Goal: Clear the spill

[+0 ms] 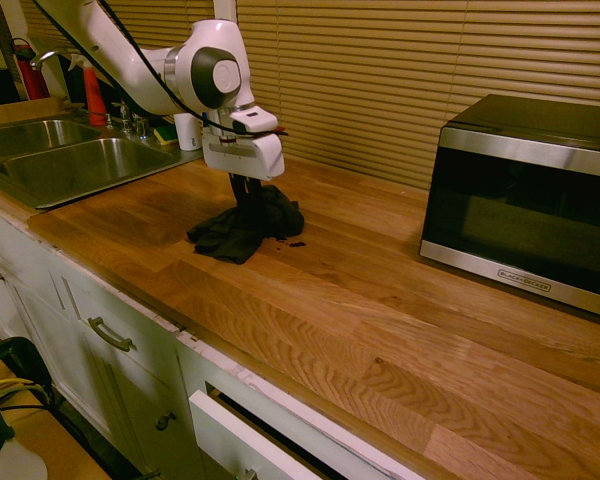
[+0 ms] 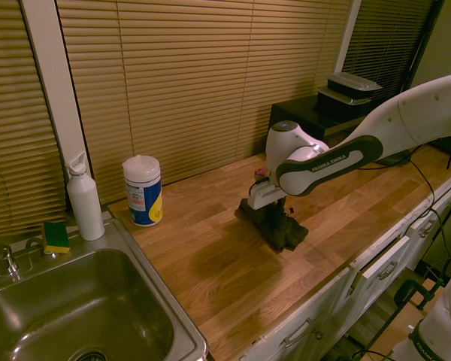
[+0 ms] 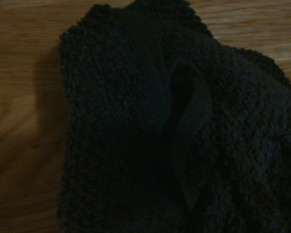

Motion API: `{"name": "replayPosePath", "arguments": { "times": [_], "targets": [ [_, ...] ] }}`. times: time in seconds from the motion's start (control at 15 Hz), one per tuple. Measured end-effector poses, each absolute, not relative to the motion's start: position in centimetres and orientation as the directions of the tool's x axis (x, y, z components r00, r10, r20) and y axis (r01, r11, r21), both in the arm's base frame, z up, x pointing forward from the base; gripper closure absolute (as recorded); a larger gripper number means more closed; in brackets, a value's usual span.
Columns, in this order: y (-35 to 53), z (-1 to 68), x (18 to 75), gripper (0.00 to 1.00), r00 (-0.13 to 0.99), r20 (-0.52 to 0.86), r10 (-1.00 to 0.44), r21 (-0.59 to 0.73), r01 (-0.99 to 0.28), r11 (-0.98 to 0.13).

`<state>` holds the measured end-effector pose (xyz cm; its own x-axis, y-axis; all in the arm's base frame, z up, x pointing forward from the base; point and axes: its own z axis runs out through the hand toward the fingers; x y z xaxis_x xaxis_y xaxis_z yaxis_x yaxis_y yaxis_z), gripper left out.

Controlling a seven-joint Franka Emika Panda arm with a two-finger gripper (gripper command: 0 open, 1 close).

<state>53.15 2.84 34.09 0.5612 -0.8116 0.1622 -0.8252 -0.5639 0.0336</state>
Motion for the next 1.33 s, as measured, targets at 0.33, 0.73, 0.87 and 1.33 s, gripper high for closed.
{"name": "replayPosePath", "arguments": {
  "times": [0.33,0.73,0.87,1.33],
  "targets": [
    [-2.8,34.0,52.3,1.0,0.526,0.165,-0.834,0.024,-0.848,-0.529],
    [-11.4,34.0,51.3,1.0,0.47,0.123,-0.874,-0.014,-0.88,-0.475],
    [-12.4,34.0,51.1,1.0,0.466,0.109,-0.878,-0.026,-0.882,-0.471],
    [-7.4,34.1,51.5,1.0,0.54,0.144,-0.829,0.005,-0.838,-0.545]
  ]
}}
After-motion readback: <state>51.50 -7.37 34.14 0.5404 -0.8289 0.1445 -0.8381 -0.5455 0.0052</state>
